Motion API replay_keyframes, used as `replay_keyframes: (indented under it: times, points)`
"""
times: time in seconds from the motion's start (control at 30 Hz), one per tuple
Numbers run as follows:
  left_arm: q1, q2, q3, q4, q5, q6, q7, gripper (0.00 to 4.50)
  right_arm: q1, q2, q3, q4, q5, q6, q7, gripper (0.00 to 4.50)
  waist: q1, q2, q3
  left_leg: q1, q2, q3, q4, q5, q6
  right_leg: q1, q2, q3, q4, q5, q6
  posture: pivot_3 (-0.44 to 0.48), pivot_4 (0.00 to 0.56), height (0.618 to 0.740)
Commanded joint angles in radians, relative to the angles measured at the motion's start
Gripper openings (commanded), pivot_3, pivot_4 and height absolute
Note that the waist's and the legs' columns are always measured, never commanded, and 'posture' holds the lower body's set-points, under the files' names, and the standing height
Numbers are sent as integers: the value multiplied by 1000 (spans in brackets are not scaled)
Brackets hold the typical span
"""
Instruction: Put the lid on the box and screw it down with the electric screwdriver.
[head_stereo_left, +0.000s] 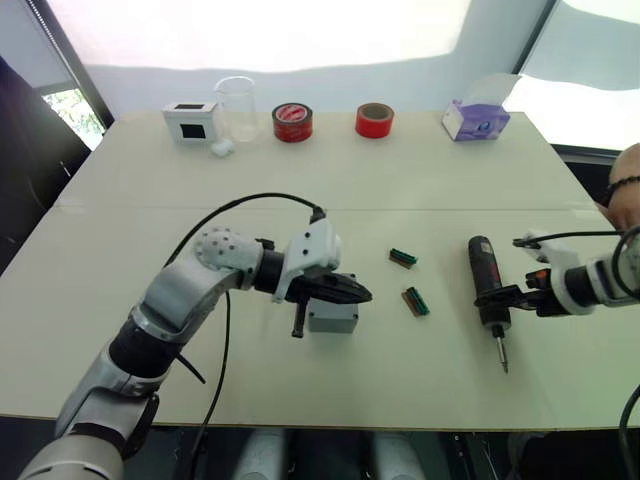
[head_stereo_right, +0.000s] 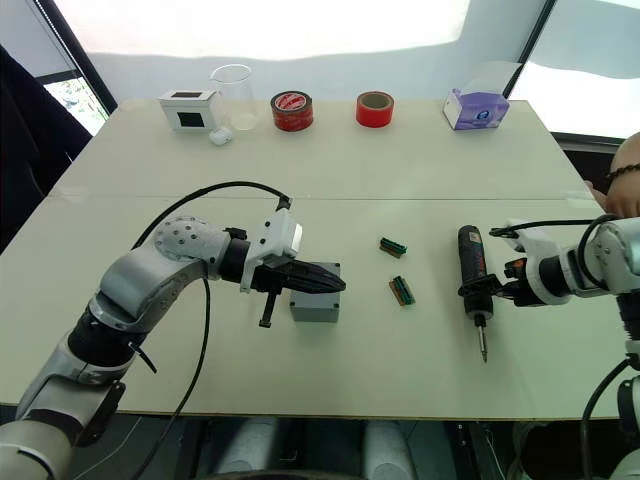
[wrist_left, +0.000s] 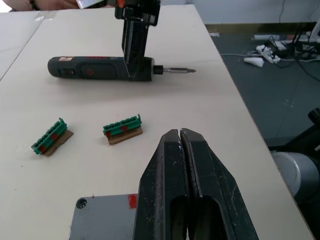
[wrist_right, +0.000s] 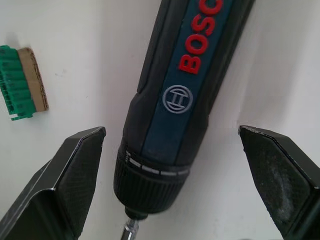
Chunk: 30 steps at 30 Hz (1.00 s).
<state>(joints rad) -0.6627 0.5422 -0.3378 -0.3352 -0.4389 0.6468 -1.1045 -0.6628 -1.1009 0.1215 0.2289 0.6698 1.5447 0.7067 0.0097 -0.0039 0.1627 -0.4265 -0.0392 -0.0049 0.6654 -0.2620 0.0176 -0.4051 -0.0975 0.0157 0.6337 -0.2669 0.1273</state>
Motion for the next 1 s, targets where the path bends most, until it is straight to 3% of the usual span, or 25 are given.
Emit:
replay_keyframes:
  times: [0.03, 0.17, 0.27, 0.43, 0.47, 0.6, 0.83, 1.0]
  points:
    - [7, 7, 21, -36, -4, 3, 17, 0, -42, 9, 58, 35, -59, -40, 28, 4468, -1, 0, 0, 0, 0, 0, 0, 0, 0, 0, 0, 0, 0, 0, 0, 0, 150, 740]
    - [17, 14, 15, -38, -1, 3, 28, 0, -65, 15, 155, 38, -117, -86, 74, 4468, -1, -1, 0, 0, 0, 0, 0, 0, 0, 1, 0, 0, 0, 0, 0, 0, 150, 740]
    - [17, 15, 17, -39, -4, 5, 32, 0, -63, 5, 199, 16, -142, -99, 112, 3722, -3, -3, -1, 1, 0, 0, 1, 0, 0, 1, 0, 0, 0, 0, 0, 0, 150, 740]
    - [3, 11, 15, -10, 32, -16, 58, 0, -81, -19, 272, 11, -190, -145, 204, 1980, -2, -3, -1, 1, 0, -1, 1, 0, 0, 1, 0, -1, 0, 0, 0, 0, 150, 740]
    - [-1, 10, 18, -4, 32, -16, 60, 0, -88, -14, 276, 21, -201, -147, 209, 1784, -2, -3, -1, 1, 0, -1, 1, 0, 0, 1, 0, -1, 0, 0, 0, 0, 150, 740]
    - [-3, 19, 45, 20, 26, -16, 63, 0, -131, 13, 245, 78, -233, -163, 214, 1783, -3, -3, -1, 1, 0, -1, 1, 0, 0, 1, 0, -1, 0, 0, 0, 0, 150, 740]
    - [-1, 48, 156, 120, -3, -10, 72, 0, -322, 98, 26, 190, -224, -297, 195, 1783, -23, 3, 3, 0, 0, 0, 0, 0, -1, -2, 0, 0, 1, 0, 0, 0, 150, 740]
    - [2, 87, 192, 149, -19, 12, 43, 0, -200, 345, -386, -183, -72, -624, 38, 1783, -25, 3, 4, -3, 1, 0, -4, 3, -6, -6, 2, 1, 1, 0, 0, 0, 150, 740]
